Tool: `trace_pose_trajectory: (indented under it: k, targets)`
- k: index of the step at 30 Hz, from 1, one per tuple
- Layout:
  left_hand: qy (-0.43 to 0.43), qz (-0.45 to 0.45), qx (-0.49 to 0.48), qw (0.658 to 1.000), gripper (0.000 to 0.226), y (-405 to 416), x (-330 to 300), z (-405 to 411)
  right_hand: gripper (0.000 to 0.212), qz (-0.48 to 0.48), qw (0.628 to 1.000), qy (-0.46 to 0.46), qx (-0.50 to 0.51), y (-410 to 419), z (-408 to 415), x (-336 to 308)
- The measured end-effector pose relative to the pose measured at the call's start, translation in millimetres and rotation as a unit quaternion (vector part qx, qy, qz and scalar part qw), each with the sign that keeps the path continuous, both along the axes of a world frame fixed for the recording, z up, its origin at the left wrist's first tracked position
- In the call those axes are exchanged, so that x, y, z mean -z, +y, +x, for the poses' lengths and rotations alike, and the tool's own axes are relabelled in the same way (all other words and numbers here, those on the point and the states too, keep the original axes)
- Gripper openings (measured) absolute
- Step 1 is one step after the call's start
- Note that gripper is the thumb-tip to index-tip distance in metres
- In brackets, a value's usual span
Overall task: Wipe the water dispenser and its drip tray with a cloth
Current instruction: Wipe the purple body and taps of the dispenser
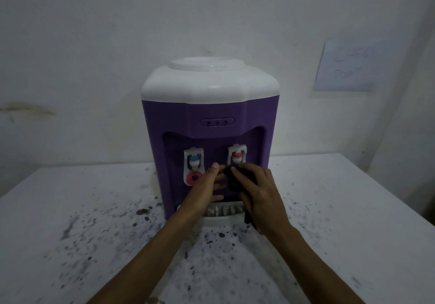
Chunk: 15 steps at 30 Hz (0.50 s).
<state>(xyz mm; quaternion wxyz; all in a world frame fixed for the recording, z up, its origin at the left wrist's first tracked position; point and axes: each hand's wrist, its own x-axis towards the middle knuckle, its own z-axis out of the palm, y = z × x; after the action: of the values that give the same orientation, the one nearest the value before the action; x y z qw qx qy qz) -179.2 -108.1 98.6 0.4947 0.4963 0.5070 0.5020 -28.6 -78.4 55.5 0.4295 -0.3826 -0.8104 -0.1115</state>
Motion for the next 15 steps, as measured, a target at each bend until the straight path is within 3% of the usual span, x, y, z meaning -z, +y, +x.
trace_pose_trajectory:
  k: [4,8,15]
  targets:
    - [-0.029,-0.013,-0.015,0.999,0.038,-3.1,-0.6,0.1,0.058,0.042,0.998,0.03,0.044,6.5,-22.9,-24.5]
    - [0.019,-0.013,0.0,1.0,0.052,-11.5,0.5,-3.8,0.058,0.058,0.997,-0.018,0.04,16.6,-26.1,-10.0]
    - [0.094,0.001,0.008,0.995,0.04,-20.9,4.5,-13.3,0.06,-0.033,0.998,-0.016,0.044,3.4,-6.1,21.2]
